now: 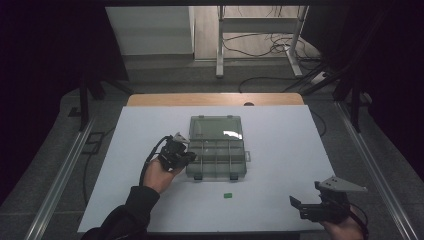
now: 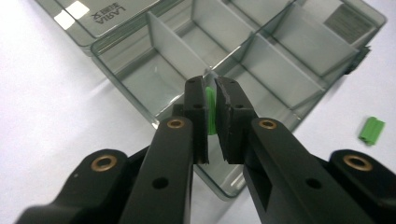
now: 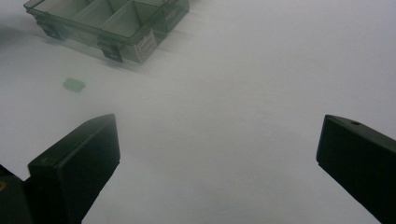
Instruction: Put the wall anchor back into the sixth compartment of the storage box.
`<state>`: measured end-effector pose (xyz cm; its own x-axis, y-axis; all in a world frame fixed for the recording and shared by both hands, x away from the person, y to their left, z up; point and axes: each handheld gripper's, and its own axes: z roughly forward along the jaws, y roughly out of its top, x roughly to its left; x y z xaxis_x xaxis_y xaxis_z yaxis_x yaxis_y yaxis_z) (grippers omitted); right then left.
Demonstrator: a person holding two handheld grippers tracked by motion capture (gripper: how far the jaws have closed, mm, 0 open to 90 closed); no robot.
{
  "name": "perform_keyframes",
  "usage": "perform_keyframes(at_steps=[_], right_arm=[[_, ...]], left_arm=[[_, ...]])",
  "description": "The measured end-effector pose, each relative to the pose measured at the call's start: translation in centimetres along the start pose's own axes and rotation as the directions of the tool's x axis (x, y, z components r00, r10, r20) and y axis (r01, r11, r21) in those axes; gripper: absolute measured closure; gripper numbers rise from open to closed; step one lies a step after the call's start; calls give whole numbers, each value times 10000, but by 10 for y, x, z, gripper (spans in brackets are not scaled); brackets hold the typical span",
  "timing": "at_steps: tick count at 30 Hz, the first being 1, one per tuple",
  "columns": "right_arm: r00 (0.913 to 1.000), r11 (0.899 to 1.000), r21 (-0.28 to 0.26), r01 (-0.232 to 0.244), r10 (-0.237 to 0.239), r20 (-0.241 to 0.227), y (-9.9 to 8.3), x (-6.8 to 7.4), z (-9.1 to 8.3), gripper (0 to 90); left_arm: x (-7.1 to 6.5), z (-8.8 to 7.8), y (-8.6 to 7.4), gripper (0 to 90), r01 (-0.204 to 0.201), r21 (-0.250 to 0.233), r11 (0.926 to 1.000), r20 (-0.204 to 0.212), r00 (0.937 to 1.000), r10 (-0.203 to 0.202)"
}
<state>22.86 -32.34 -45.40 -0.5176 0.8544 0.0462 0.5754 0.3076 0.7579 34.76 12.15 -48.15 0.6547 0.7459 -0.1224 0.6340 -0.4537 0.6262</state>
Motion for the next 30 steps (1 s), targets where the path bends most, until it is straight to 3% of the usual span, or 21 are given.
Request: perform_keyframes(at_steps=[7, 15, 20, 26, 30], right_arm=[[10000, 10000, 1, -7, 7, -21, 0, 0, 0, 0], [10000, 10000, -11, -10, 10, -26, 0, 0, 0, 0], [10000, 10000, -25, -11, 11, -37, 0, 0, 0, 0], [10000, 10000, -38, -11, 11, -44, 0, 0, 0, 0], [10000, 10000, -24, 4, -4, -51, 0, 0, 0, 0]], left_arm=[[3, 6, -2, 797, 280, -50, 9996, -125, 9995, -281], [-1, -1, 0, 720, 201, -282, 9994, 0, 9998, -201], [-8, -6, 3, 580, 213, -495, 9985, 512, 9985, -187], [-20, -9, 3, 317, 257, -923, 9954, 699, 9974, -193], [-24, -9, 3, 194, 300, -1031, 9942, 1302, 9913, -165]])
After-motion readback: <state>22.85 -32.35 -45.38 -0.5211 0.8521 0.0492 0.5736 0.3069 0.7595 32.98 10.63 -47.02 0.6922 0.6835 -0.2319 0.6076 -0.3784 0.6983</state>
